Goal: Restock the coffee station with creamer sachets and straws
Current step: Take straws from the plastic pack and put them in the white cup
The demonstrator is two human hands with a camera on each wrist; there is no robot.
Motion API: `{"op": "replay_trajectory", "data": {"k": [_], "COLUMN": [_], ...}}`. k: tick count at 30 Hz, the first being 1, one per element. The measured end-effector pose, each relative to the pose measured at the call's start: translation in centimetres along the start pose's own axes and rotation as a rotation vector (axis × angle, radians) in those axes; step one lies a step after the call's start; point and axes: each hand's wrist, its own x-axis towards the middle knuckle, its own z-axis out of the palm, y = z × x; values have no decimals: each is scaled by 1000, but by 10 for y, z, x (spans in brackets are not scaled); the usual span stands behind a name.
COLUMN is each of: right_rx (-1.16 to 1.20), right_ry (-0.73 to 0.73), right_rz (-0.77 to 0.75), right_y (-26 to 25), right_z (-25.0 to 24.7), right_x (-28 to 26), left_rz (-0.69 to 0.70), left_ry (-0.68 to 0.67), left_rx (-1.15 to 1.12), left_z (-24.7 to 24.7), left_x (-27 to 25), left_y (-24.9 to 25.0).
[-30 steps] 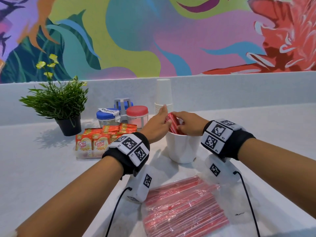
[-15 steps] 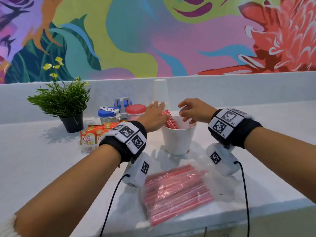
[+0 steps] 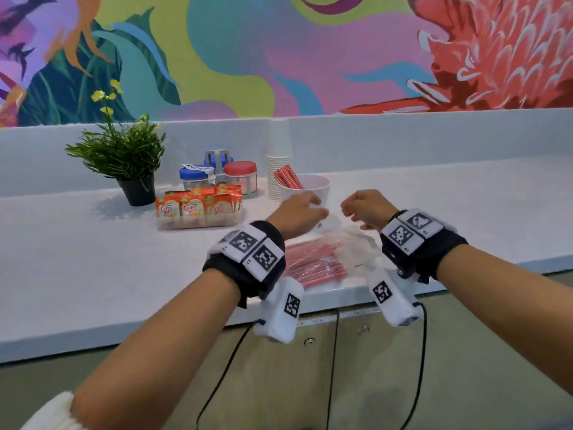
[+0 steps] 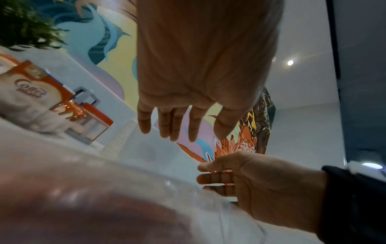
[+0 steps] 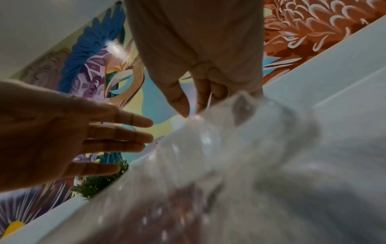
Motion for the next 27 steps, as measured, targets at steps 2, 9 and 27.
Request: {"op": "replay_trajectory", "data": {"k": [2,9,27], "right_rx": [-64,-41,585], "right_ry": [27,18,-13], "right_rz": [19,206,-23], "right_y": [10,28,50], "right_z": [5,12,41], "right_x": [-9,-31,-25], "left_rz": [-28,-134,-53], "left_ry": [-25,-143,6], "left_rx": [3,167,559], "left_z": [11,34,51], "left_x": [-7,-25,-10], "left_y": [-3,-28,-57]}}
